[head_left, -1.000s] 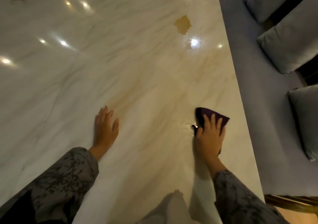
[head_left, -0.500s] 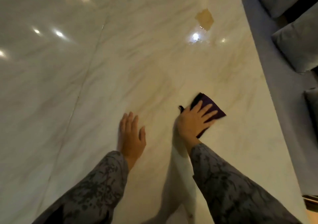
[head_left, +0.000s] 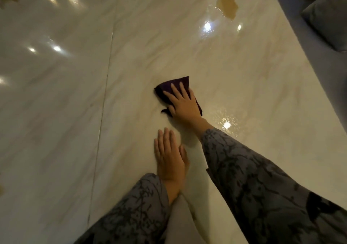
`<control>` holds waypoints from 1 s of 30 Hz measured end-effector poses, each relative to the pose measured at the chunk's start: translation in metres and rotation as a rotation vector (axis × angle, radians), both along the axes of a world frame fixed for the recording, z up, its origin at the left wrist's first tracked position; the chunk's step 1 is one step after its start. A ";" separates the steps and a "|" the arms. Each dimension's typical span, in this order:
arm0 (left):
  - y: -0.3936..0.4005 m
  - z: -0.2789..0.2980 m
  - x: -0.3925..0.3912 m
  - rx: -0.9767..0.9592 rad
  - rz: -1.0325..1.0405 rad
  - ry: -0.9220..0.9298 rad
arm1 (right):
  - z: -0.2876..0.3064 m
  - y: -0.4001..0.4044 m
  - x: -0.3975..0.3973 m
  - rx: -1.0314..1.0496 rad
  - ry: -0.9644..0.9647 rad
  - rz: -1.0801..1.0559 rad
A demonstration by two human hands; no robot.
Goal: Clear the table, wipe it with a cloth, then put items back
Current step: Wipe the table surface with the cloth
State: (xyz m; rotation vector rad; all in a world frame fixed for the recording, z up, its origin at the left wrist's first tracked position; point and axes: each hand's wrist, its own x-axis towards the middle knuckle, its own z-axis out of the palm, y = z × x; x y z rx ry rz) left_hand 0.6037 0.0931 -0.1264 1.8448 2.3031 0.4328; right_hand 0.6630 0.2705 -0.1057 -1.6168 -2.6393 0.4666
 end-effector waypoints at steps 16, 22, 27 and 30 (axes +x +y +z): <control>0.002 0.003 0.001 -0.033 -0.015 0.022 | -0.005 -0.127 0.167 0.069 -0.026 -0.890; 0.002 0.005 -0.003 -0.079 -0.053 -0.024 | -0.005 -0.187 0.105 0.041 -0.046 -0.592; -0.007 0.014 -0.024 -0.101 -0.163 -0.306 | -0.005 -0.252 0.097 0.062 -0.031 -0.353; -0.025 0.021 -0.045 -0.036 -0.150 -0.526 | -0.006 -0.277 0.106 0.089 -0.025 -0.284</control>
